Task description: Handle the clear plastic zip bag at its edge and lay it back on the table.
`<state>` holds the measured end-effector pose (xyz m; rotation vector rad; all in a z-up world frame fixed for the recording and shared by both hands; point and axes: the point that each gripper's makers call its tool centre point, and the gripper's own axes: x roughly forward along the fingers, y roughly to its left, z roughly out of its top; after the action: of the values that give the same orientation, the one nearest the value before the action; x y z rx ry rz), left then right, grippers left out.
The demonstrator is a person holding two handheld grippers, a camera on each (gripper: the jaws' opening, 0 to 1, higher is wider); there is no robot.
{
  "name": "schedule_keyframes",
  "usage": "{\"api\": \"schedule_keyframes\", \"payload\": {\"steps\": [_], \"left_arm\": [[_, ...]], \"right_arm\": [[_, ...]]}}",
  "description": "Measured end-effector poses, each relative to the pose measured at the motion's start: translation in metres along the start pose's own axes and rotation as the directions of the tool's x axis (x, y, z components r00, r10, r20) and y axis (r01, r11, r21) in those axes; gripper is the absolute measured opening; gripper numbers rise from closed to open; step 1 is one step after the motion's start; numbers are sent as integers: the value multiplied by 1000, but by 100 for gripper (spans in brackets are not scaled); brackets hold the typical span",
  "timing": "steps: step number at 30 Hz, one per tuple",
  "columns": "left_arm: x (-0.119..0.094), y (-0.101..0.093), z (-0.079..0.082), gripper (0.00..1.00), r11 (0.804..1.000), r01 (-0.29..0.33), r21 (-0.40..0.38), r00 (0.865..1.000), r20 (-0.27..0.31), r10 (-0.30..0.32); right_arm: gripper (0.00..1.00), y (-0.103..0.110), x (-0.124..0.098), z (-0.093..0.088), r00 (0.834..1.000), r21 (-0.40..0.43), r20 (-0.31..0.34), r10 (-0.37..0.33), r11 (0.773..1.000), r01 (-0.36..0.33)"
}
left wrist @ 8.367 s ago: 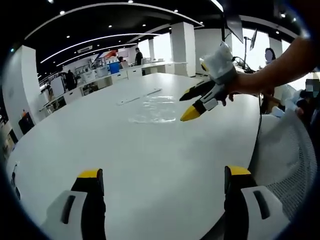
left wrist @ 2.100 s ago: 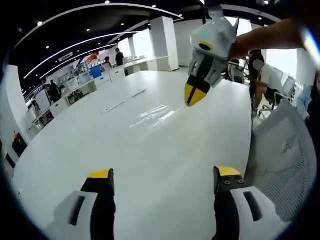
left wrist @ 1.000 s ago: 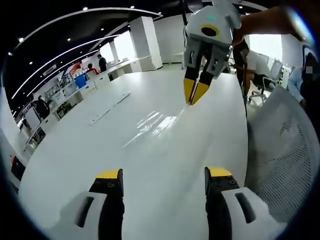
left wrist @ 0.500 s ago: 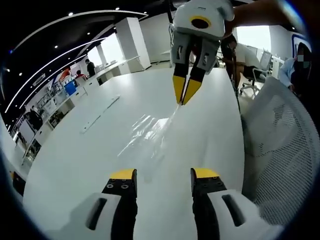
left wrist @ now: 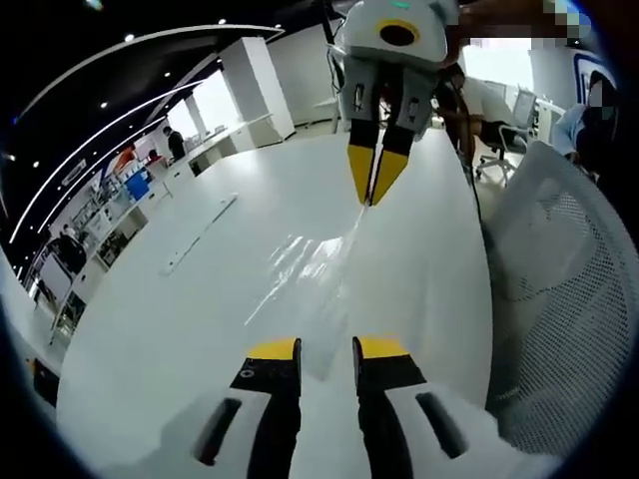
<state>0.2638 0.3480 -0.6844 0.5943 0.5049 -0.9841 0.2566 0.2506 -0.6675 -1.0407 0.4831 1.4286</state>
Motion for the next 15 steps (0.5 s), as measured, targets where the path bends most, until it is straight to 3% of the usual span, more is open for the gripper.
{"api": "schedule_keyframes", "payload": {"steps": [7, 15], "left_arm": [[-1, -6, 3, 3, 999, 33, 4, 999, 12, -33], [0, -9, 2, 0, 997, 61, 38, 998, 14, -62]], "right_arm": [[0, 2, 2, -1, 1000, 42, 10, 22, 999, -23], [1, -3, 6, -4, 1000, 60, 16, 12, 998, -13]]}}
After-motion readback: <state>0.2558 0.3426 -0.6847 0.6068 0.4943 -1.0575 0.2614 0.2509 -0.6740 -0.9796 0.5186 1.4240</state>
